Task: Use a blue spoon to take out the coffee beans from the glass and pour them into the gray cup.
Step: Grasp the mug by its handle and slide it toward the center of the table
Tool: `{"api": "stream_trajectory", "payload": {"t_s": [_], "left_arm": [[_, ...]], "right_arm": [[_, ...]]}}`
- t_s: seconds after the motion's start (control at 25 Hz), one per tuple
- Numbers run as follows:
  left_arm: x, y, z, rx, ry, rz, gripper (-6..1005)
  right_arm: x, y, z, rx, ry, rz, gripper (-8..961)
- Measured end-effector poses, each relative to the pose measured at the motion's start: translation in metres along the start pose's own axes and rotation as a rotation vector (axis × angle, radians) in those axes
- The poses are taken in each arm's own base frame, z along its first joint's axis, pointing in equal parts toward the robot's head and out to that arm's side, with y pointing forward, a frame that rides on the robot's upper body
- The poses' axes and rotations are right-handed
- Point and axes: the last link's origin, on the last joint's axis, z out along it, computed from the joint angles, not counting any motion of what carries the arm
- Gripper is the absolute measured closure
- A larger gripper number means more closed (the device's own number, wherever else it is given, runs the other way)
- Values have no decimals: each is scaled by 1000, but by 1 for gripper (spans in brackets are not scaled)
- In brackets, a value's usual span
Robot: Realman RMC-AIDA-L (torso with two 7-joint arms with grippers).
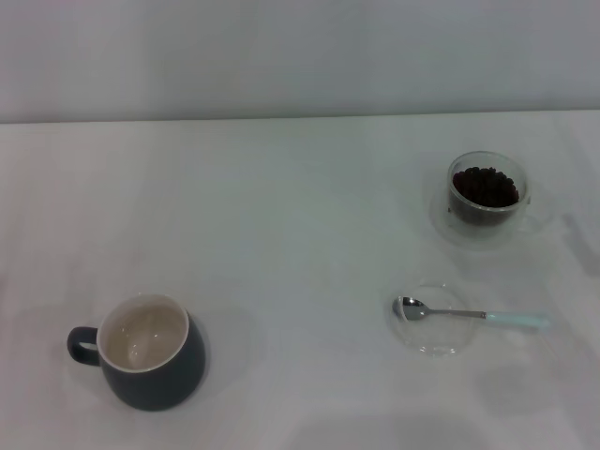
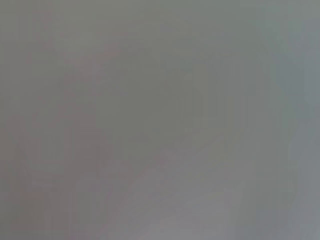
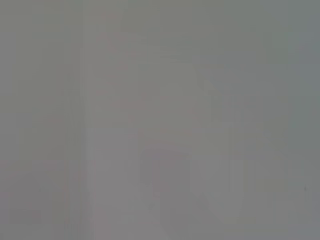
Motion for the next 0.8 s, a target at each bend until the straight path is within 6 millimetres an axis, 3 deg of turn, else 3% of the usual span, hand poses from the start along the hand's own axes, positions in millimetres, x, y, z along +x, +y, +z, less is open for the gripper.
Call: {"api": "stream_trajectory", "payload": {"t_s": [0.52,0.8], "left_arm": [[-4,1,3,-12,-29,41,109],[-11,-6,-25,-18,-61,86,111]], "right_arm": [[-1,2,5,-8,-8,8,85],[-3,2,15,-10,-24,28,84]]}}
